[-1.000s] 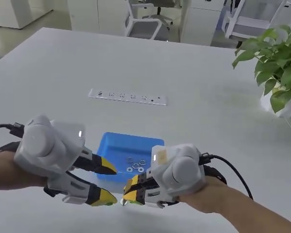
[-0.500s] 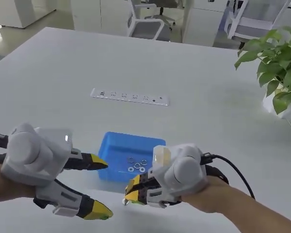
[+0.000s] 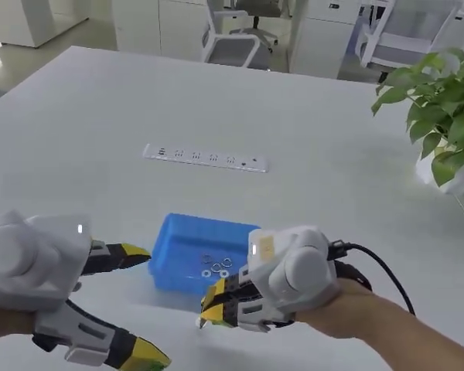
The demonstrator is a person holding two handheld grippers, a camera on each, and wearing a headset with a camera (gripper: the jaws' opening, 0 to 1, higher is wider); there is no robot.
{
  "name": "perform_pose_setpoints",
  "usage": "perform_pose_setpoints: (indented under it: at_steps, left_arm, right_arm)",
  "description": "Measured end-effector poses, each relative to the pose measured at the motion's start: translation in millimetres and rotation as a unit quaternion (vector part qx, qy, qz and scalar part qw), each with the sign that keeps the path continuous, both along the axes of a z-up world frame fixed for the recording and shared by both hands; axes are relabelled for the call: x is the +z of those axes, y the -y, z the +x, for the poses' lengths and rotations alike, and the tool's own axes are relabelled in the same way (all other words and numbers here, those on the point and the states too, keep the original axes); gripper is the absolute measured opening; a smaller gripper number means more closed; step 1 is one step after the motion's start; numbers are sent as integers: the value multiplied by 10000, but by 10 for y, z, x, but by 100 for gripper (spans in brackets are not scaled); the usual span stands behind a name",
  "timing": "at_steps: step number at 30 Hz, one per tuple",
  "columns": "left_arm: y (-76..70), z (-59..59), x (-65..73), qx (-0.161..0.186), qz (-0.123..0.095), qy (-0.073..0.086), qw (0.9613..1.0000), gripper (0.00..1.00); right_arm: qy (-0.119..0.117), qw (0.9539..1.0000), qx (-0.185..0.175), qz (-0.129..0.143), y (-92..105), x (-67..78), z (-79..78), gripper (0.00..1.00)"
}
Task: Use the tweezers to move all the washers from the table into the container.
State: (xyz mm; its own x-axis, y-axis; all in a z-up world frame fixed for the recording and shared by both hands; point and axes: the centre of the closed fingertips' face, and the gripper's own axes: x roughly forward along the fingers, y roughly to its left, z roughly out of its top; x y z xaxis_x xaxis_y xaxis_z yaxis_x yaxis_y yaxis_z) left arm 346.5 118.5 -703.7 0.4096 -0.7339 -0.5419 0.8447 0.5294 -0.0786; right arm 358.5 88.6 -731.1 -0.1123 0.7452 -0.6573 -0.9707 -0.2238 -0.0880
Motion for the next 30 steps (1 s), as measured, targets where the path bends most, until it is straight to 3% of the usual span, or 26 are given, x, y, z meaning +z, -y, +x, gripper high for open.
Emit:
perform_pose_setpoints:
  at_steps: [6,16,23,30]
  left_arm:
    - [-14,18,42,155,-157,25,9998,99]
    - [-63,27,71,279,-238,65,9993,99]
    - [-137,87,153,456,-339,188,9982,99]
    - [-210,98,175,594,-380,196,9973,99]
  right_arm:
    - [-8,9999,107,21,16,143,19,6]
    - [59,9997,222,54,-13,310,66,6]
    - [172,9994,240,155,-75,466,199,6]
    - [256,9991,244,227,-149,548,344,6]
